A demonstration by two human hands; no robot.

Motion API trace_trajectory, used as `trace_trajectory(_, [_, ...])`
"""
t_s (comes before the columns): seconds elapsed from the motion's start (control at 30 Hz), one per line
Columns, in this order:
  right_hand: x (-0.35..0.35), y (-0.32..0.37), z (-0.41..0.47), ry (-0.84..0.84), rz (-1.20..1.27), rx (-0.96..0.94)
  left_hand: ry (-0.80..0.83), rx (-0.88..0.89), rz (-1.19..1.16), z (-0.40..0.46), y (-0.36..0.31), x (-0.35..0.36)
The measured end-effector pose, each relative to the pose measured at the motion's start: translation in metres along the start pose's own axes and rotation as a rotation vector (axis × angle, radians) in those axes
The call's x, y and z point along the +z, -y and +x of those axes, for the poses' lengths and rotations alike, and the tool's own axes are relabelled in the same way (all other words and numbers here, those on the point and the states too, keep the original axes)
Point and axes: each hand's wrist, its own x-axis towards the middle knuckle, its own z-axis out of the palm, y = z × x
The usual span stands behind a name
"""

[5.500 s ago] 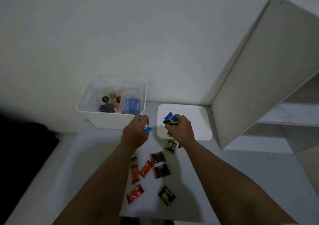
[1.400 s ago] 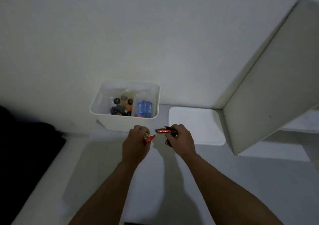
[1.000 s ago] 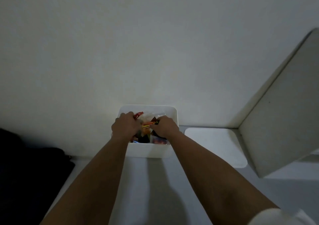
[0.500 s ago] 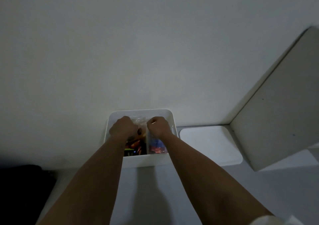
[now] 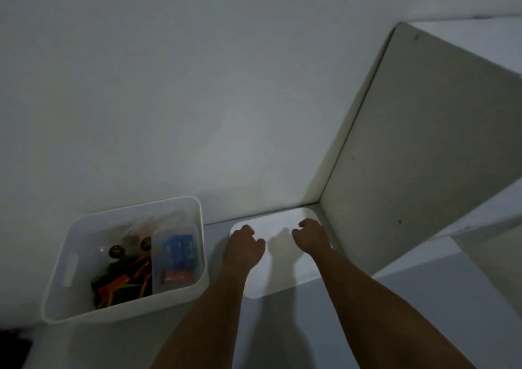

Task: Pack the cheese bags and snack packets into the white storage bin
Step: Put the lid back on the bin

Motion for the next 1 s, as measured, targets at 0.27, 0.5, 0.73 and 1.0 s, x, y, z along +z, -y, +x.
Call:
trace_trajectory(0.27, [0.006, -0.1, 0.061, 0.205, -0.278, 0.104, -0.052, -0.466, -0.082, 0.025, 0.057, 0.087])
trace_trajectory(0.5, [0.018, -0.112, 0.065, 0.015, -0.184, 0.222, -0.148, -0.465, -0.24, 0.034, 0.034, 0.101])
trace_trajectory(0.73, [0.007, -0.108, 0.05, -0.153, -0.053, 0.205, -0.233, -0.54, -0.775, 0.026, 0.054, 0.078])
trace_trajectory(1.0, [-0.071, -0.071, 0.016, -0.32, 0.012, 0.179, -0.167, -0.329, -0.825, -0.025, 0.015, 0.02])
